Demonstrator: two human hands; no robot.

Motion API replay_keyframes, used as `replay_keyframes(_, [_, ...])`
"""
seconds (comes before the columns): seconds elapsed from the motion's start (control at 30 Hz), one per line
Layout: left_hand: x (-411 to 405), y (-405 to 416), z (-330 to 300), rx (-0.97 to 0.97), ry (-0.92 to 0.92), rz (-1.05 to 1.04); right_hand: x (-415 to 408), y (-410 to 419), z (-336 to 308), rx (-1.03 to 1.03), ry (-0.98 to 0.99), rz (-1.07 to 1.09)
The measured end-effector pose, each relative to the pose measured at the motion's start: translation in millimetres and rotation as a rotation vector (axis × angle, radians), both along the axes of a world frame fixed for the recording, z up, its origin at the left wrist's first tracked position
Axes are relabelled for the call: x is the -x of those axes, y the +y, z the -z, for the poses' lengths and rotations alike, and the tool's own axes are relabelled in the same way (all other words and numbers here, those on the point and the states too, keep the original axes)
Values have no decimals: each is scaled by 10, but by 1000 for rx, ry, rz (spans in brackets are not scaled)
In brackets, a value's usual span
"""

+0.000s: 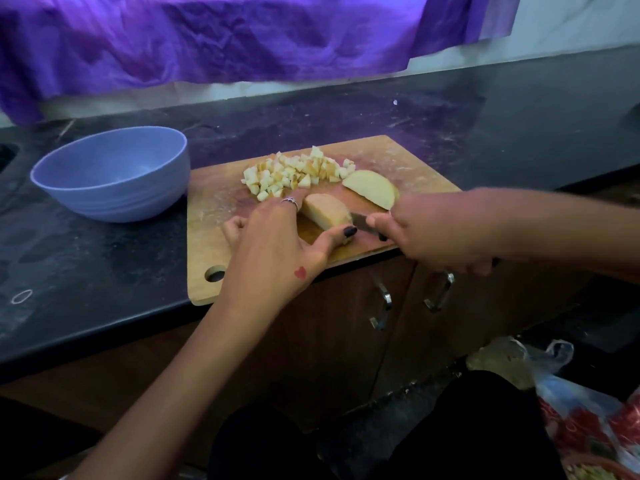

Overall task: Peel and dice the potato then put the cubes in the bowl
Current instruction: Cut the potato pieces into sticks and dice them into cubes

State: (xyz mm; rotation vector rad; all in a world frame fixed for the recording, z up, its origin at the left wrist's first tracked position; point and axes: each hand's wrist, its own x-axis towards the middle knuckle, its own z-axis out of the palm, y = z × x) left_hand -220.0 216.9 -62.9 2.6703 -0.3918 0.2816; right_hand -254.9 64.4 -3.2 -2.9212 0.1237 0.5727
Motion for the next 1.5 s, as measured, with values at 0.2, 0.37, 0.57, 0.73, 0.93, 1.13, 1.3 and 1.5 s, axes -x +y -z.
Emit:
replay_keyframes(0.2, [-13, 10, -2, -12, 54, -5, 62, 7, 157, -79, -90, -27])
replay_keyframes(0.37, [38, 36, -37, 72, 73, 33, 10, -197, 78, -122, -104, 66])
replay_keyframes(0.57, [68, 37, -49, 113, 104, 60, 135, -431, 33, -464, -137, 128])
replay_keyframes(0.73, [32, 55, -29, 149, 107, 62, 172, -248, 23, -612, -120, 117])
replay_keyframes(0.93, [13, 92, 12, 232, 72, 71, 115, -92, 72, -539, -86, 96])
replay_keyframes(1.13, [23, 70, -2, 228, 86, 43, 77, -48, 58, -433, -75, 95])
replay_keyframes(1.3, [45, 50, -25, 224, 78, 26, -21, -39, -61, -305, -42, 67])
replay_keyframes(1.5, [49, 37, -24, 213, 98, 11, -221, 117, -135, -142, -29, -33])
